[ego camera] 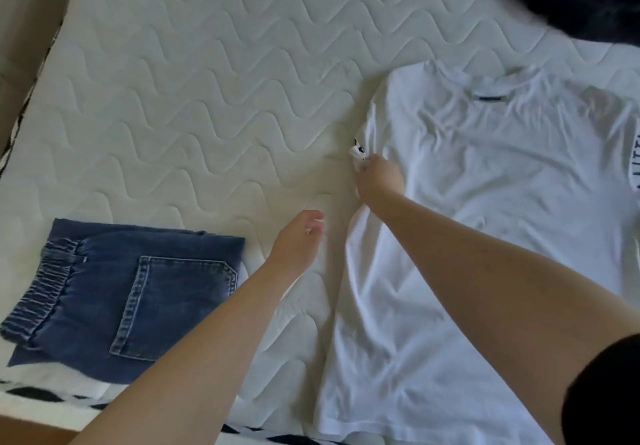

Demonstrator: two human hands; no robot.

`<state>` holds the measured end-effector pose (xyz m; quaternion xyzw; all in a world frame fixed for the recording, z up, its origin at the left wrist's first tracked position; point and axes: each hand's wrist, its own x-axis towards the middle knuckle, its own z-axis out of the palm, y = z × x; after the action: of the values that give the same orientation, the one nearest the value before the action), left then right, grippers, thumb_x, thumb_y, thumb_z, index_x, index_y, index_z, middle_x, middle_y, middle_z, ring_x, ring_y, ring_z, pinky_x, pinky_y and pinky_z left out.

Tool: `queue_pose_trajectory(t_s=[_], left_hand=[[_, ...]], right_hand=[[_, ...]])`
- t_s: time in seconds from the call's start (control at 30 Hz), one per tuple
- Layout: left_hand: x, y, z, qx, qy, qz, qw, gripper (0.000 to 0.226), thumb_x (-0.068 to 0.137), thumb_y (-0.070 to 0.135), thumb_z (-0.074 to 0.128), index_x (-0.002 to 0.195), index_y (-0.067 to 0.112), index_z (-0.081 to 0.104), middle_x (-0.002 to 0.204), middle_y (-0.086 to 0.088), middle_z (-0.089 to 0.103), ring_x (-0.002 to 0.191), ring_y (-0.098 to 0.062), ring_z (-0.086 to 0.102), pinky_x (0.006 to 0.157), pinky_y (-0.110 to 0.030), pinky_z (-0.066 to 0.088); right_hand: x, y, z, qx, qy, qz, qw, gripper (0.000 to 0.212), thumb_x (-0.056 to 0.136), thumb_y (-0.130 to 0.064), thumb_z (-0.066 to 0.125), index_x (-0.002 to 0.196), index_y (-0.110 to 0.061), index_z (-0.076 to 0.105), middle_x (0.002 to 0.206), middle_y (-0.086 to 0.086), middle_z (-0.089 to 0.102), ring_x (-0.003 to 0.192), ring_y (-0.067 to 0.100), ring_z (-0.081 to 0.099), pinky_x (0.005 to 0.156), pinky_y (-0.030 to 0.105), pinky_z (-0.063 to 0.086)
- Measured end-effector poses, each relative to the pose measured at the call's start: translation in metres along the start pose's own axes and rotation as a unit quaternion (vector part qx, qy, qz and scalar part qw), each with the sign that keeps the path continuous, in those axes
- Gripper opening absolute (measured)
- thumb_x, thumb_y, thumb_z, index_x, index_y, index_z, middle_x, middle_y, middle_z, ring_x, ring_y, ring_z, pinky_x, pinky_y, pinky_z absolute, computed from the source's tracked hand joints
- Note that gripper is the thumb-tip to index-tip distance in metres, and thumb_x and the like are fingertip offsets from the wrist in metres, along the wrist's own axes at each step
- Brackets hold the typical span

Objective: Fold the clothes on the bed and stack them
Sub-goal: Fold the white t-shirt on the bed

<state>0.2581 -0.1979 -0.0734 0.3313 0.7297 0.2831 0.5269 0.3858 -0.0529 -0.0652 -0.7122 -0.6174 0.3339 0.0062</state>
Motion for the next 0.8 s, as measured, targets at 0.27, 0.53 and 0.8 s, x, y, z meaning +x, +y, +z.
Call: queue_pose_trajectory(t_s=[0.27, 0.53, 0.8], left_hand=[[0.046, 0.101, 0.015, -0.213, -0.058, -0.051, 0.974, 0.058, 0.094, 0.066, 0.033, 0.132, 0.027, 0.053, 0.127, 0.003, 0.063, 0.116, -0.016, 0.061, 0.1, -0.034, 0.046], [0.09, 0.136, 0.011, -0.072, -0.189, -0.077, 0.976, 0.053, 0.071, 0.067, 0.062, 0.111, 0.033, 0.059, 0.111, 0.002, 0.069, 0.106, -0.018, 0.065, 0.09, -0.036, 0.053], [0.109, 0.108, -0.036, 0.105, -0.127, -0.046, 0.985, 0.01, 0.087, 0.023, 0.069, 0.097, 0.023, 0.068, 0.099, -0.003, 0.073, 0.094, -0.025, 0.069, 0.082, -0.033, 0.053]], right_hand=[[-0.029, -0.002, -0.061, 0.502, -0.154, 0.02, 0.851, 0.021, 0.092, -0.019, 0.054, 0.103, -0.014, 0.072, 0.096, 0.01, 0.073, 0.087, 0.023, 0.069, 0.084, 0.036, 0.056], [-0.012, 0.013, -0.06, 0.594, -0.232, 0.032, 0.769, 0.027, 0.093, -0.001, 0.045, 0.108, -0.006, 0.067, 0.099, 0.013, 0.072, 0.094, 0.026, 0.068, 0.088, 0.036, 0.055], [0.01, 0.021, -0.056, 0.526, -0.168, 0.085, 0.83, 0.03, 0.093, -0.002, 0.04, 0.102, -0.013, 0.066, 0.097, 0.007, 0.073, 0.083, 0.018, 0.069, 0.075, 0.029, 0.054]])
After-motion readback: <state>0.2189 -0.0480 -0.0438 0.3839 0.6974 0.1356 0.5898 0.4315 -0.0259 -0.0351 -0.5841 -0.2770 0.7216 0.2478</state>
